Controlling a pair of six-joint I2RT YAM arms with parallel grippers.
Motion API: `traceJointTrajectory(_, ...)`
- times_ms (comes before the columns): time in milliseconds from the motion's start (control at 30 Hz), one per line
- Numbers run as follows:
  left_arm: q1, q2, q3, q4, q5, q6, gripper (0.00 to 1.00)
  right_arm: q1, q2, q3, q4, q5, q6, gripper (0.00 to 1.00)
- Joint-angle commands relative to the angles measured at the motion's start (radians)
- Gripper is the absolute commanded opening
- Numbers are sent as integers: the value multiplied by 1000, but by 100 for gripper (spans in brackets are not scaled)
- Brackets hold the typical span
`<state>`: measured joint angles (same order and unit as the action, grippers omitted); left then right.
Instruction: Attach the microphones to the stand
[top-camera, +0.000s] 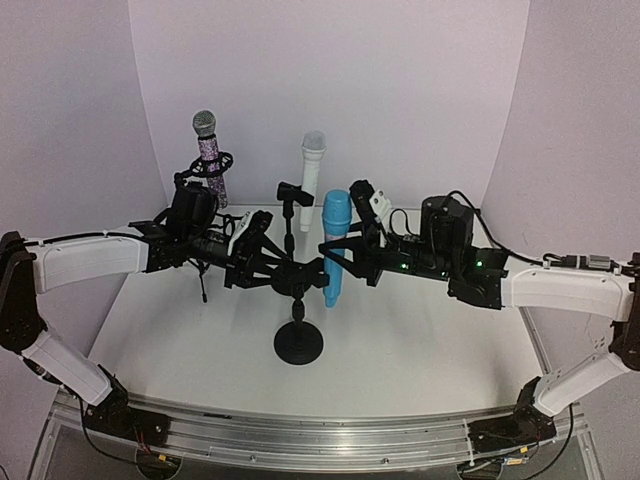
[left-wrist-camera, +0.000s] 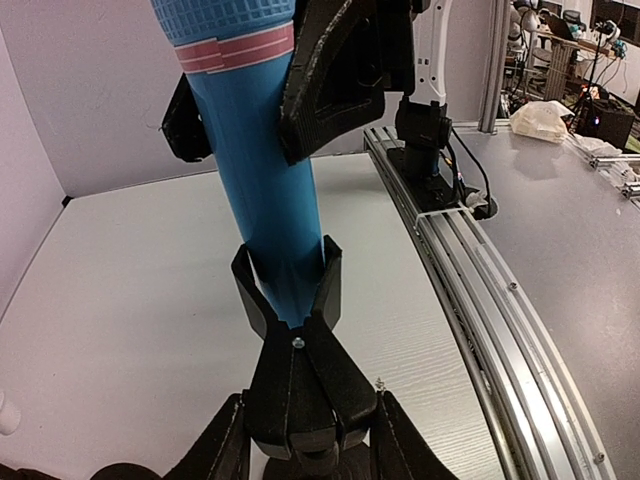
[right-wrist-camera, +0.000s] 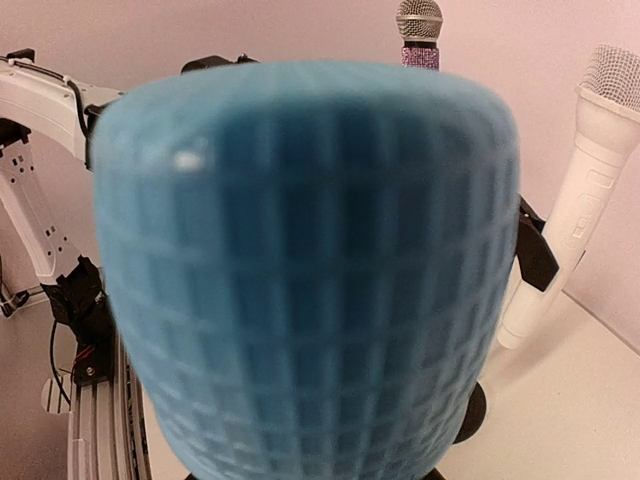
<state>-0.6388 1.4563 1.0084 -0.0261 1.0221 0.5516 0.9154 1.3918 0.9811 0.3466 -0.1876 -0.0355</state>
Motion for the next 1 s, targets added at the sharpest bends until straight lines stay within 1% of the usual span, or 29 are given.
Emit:
traceJointTrajectory(0,-4,-5,15,18,23,2,0,7,32,-8,132,-29,28,0)
traceJointTrajectory(100,-4,-5,11,22,23,1,0,7,44,-11,155,-40,66,0)
traceJointTrajectory(267,-4,-1,9,22,25,-5,0,12,73,-10,184,-49,84,0)
traceJointTrajectory(467,-4,5,12,58,26,-9,0,24,115,10,200,-69,90,0)
traceJointTrajectory(833,-4,8,18,57,43,-18,0,29,131,16,203,-67,90,0)
traceJointTrajectory(867,-4,4,17,59,49,-30,2,29,126,10,203,-60,91,0)
traceJointTrajectory(900,-4,1,16,57,54,-34,11,29,118,4,203,-53,91,0)
traceJointTrajectory(933,-4,-2,14,53,58,-36,30,29,111,-2,202,-47,90,0)
traceJointTrajectory(967,-5,-7,11,50,62,-35,46,29,101,-7,201,-41,87,0)
